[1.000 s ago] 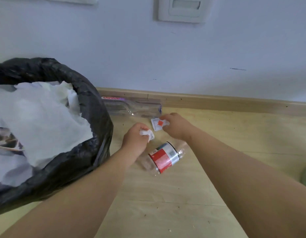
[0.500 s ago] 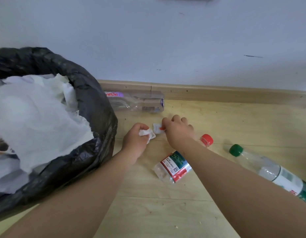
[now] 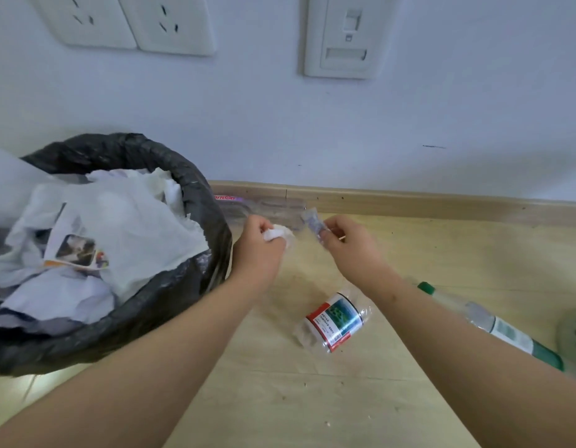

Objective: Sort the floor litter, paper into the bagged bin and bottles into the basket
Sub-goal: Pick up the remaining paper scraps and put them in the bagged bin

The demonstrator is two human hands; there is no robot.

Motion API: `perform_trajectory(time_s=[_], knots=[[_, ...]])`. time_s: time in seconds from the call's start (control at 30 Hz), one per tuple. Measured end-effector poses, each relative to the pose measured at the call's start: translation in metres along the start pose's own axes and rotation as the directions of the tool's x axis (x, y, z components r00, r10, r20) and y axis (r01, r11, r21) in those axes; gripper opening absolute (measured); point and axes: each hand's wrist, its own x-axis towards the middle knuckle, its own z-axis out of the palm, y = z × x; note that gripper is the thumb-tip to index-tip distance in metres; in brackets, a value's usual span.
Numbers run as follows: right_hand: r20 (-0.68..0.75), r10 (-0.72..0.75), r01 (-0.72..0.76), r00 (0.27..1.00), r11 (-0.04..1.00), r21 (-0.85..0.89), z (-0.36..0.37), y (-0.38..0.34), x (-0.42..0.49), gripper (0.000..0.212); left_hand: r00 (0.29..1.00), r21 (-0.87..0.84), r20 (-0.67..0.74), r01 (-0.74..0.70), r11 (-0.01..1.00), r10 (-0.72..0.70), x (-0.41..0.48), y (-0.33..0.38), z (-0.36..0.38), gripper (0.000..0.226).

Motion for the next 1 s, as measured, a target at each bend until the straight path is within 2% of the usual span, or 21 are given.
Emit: perform_trajectory(time_s=[0.1,0.17,0.27,0.37,0.43,0.5,0.53,0.57,0.6,0.67,0.7,0.8,0.93,1.0], knots=[[-0.120,-0.012,0.030,0.993,0.989,0.148,-0.014,-0.027,-0.005,0.012,0.999,-0.147,-0.032,-0.037,0.988,0.033,-0.009,0.032,-0.009,0.020],[-0.179,-0.039,0.075,0.983,0.977,0.199,-0.021,-0.046,-0.008,0.010,0.994,-0.184,-0.041,-0.106,0.977,0.100,-0.018,0.051,-0.021,0.025],[-0.168,-0.128,0.169,0.977,0.952,0.254,-0.018,-0.080,-0.015,0.007,0.951,-0.009,-0.058,-0.304,0.953,0.303,-0.033,0.068,-0.058,0.030],[-0.111,-0.239,0.259,0.965,0.939,0.228,-0.004,-0.114,-0.023,0.007,0.832,0.219,-0.153,-0.498,0.839,0.533,-0.046,0.073,-0.109,0.035],[-0.076,-0.316,0.325,0.946,0.931,0.167,0.011,-0.135,-0.028,0.008,0.731,0.343,-0.262,-0.540,0.769,0.630,-0.048,0.070,-0.142,0.025],[-0.046,-0.399,0.401,0.916,0.915,0.052,0.028,-0.153,-0.033,0.012,0.680,0.487,-0.320,-0.479,0.731,0.659,-0.042,0.059,-0.169,0.008],[-0.032,-0.444,0.442,0.896,0.896,-0.042,0.037,-0.161,-0.034,0.016,0.687,0.579,-0.320,-0.403,0.709,0.652,-0.037,0.051,-0.180,0.010],[-0.005,-0.494,0.488,0.869,0.860,-0.152,0.046,-0.167,-0.036,0.021,0.722,0.681,-0.293,-0.303,0.667,0.627,-0.030,0.042,-0.190,0.017],[0.055,-0.533,0.527,0.844,0.807,-0.268,0.055,-0.171,-0.037,0.026,0.792,0.763,-0.265,-0.176,0.622,0.550,-0.023,0.032,-0.197,0.022],[0.251,-0.549,0.596,0.797,0.650,-0.471,0.073,-0.174,-0.039,0.033,0.925,0.843,-0.216,0.016,0.538,0.311,-0.013,0.015,-0.208,0.036],[0.342,-0.530,0.624,0.776,0.564,-0.541,0.082,-0.173,-0.039,0.034,0.964,0.855,-0.180,0.054,0.516,0.198,-0.008,0.005,-0.211,0.044],[0.477,-0.433,0.638,0.765,0.413,-0.649,0.101,-0.174,-0.039,0.041,0.999,0.821,-0.039,0.047,0.568,-0.026,0.005,-0.024,-0.208,0.051],[0.538,-0.322,0.625,0.779,0.335,-0.705,0.112,-0.179,-0.033,0.043,0.996,0.794,0.036,0.025,0.608,-0.087,0.011,-0.034,-0.205,0.052],[0.528,-0.332,0.623,0.782,0.362,-0.694,0.110,-0.181,-0.031,0.040,0.995,0.808,0.027,0.038,0.587,-0.101,0.012,-0.027,-0.206,0.050]])
